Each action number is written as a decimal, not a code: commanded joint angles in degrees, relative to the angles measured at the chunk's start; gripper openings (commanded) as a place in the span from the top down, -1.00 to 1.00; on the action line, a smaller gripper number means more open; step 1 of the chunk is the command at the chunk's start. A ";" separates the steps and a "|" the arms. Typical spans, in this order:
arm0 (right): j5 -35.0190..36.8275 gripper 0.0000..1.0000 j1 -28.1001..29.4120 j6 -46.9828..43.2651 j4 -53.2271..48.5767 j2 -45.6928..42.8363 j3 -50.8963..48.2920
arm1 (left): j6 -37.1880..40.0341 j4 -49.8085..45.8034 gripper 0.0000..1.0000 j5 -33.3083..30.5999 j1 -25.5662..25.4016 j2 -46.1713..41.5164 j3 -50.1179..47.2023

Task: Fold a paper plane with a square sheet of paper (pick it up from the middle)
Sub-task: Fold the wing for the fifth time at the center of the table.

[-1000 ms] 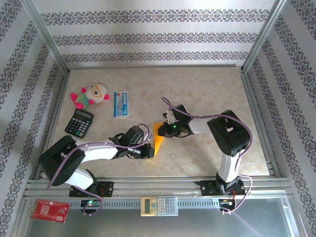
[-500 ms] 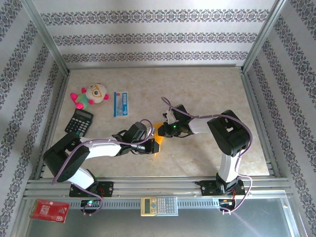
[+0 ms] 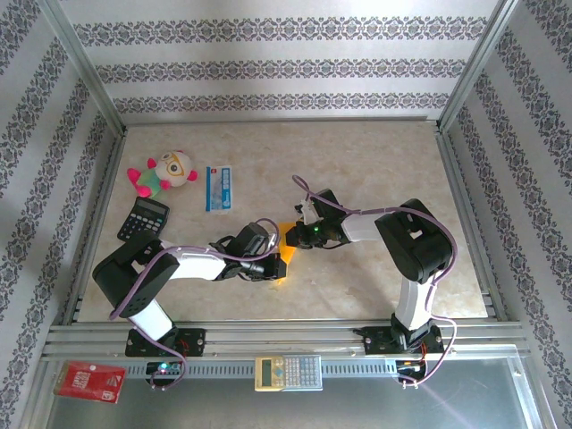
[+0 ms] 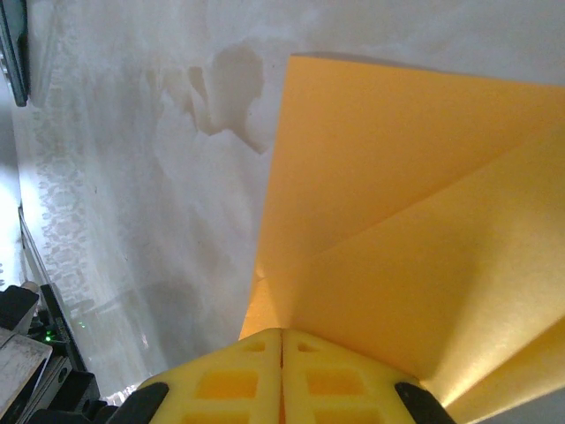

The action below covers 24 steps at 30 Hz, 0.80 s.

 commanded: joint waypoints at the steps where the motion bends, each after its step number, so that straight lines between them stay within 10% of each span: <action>1: 3.14 0.83 -0.34 -0.12 -1.00 2.06 -1.42 | -0.23 -0.43 0.81 -0.76 0.94 -0.35 -2.03; 24: -2.76 0.70 -0.92 5.50 0.52 -2.88 2.59 | -4.44 3.07 1.00 3.82 3.23 1.98 -8.87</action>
